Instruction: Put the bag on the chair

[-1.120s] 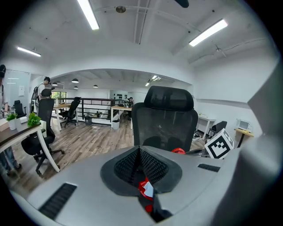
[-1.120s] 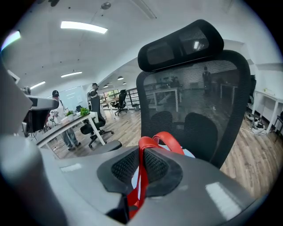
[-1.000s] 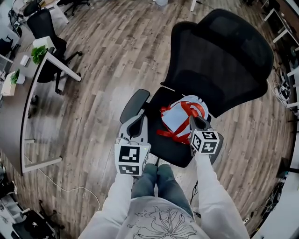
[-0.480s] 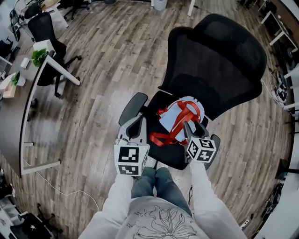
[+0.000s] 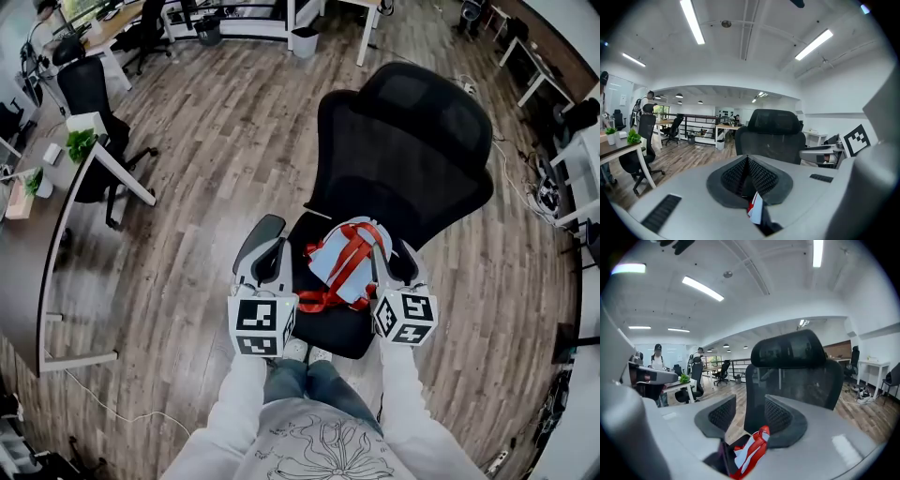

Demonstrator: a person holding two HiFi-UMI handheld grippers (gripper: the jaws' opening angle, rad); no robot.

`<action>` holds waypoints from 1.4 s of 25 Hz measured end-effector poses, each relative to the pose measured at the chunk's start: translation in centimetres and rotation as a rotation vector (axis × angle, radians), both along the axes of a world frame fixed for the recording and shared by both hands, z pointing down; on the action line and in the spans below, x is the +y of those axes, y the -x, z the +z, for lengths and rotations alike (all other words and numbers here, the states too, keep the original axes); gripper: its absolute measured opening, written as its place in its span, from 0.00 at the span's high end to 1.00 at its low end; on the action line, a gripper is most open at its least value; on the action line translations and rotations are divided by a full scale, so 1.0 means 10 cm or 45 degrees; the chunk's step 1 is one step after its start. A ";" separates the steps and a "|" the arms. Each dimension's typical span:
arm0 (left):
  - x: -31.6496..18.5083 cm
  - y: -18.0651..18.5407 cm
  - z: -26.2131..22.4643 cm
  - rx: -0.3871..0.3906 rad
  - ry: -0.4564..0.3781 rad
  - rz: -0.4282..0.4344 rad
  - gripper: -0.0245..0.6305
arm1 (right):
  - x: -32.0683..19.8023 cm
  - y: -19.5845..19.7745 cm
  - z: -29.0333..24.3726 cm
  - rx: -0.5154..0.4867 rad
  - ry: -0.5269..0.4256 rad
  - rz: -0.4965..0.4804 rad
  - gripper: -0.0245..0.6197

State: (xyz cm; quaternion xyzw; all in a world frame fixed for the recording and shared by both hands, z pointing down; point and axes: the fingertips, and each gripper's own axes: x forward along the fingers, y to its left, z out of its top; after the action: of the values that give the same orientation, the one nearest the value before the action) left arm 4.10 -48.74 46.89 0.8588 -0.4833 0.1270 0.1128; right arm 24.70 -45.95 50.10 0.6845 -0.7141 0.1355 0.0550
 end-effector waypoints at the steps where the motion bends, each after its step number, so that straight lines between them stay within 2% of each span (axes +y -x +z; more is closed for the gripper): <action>1: -0.01 -0.02 -0.07 0.005 -0.019 0.002 0.95 | 0.01 -0.01 -0.13 0.026 -0.036 0.007 0.68; 3: -0.01 -0.06 -0.20 0.019 -0.053 0.006 0.95 | 0.04 -0.03 -0.36 0.071 -0.107 0.022 0.79; 5: 0.01 -0.10 -0.32 0.036 -0.081 0.009 0.95 | 0.10 -0.03 -0.56 0.102 -0.169 0.030 0.95; 10: 0.04 -0.17 -0.63 0.069 -0.163 0.020 0.95 | 0.20 -0.09 -0.92 0.151 -0.276 0.069 0.95; 18: 0.03 -0.21 -0.92 0.090 -0.257 0.014 0.95 | 0.30 -0.29 -1.17 0.096 -0.355 0.143 0.95; 35: 0.12 -0.26 -1.03 0.103 -0.286 0.019 0.95 | 0.39 -0.31 -1.30 0.058 -0.392 0.142 0.95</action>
State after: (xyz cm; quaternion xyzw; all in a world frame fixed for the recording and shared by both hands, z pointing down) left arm 6.66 -47.53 36.56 0.8741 -0.4831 0.0383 0.0342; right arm 27.75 -42.04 37.07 0.7262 -0.6861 0.0119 -0.0420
